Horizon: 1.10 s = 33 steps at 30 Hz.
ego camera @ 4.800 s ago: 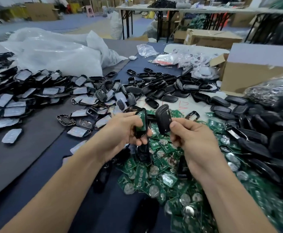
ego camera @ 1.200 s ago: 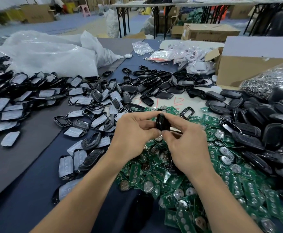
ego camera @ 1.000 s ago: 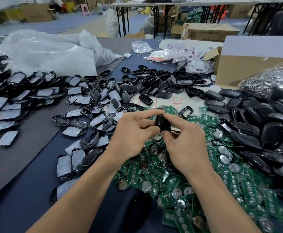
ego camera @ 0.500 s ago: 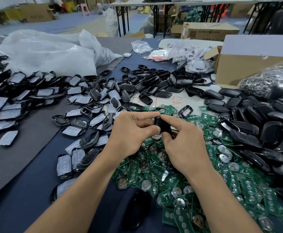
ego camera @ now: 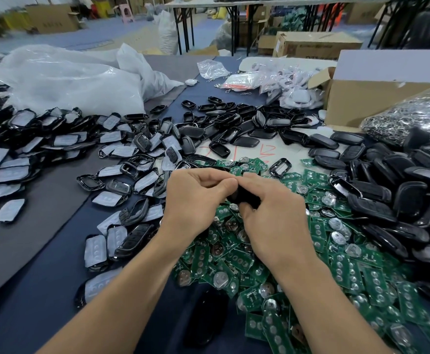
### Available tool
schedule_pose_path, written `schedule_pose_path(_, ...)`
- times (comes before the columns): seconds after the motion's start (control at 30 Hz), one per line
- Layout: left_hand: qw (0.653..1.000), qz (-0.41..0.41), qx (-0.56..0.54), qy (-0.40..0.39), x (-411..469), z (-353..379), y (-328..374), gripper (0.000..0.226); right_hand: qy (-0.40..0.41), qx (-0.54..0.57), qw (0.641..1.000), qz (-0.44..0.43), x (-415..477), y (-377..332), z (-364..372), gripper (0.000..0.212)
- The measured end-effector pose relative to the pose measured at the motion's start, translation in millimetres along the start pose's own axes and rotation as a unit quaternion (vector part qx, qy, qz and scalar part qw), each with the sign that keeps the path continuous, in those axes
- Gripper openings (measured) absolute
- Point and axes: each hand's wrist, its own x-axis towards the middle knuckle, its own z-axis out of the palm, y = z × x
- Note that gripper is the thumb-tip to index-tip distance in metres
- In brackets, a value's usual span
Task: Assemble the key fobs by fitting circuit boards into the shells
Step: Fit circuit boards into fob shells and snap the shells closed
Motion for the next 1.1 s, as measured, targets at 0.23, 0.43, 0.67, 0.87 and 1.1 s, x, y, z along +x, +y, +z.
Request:
schedule_pose_path(0.23,0.999,0.015,-0.029,0.010,6,-9,3,0.026,-0.031,0.342,0.929,0.142,14,13,-12,0.023)
schedule_pose_path(0.43,0.998,0.025,-0.021,-0.053,3,-6,2,0.018,0.009,0.385,0.912,0.140,15,18,-16,0.027)
schedule_pose_path(0.67,0.997,0.031,-0.027,-0.060,4,-6,0,0.029,0.032,0.356,0.928,0.106,14,16,-11,0.032)
schedule_pose_path(0.87,0.997,0.056,-0.021,-0.051,2,-5,-4,0.034,0.022,0.300,0.948,0.103,12,15,-13,0.026)
schedule_pose_path(1.1,0.996,0.081,-0.022,-0.030,0,-4,-1,0.026,0.012,0.247,0.964,0.102,11,10,-15,0.026)
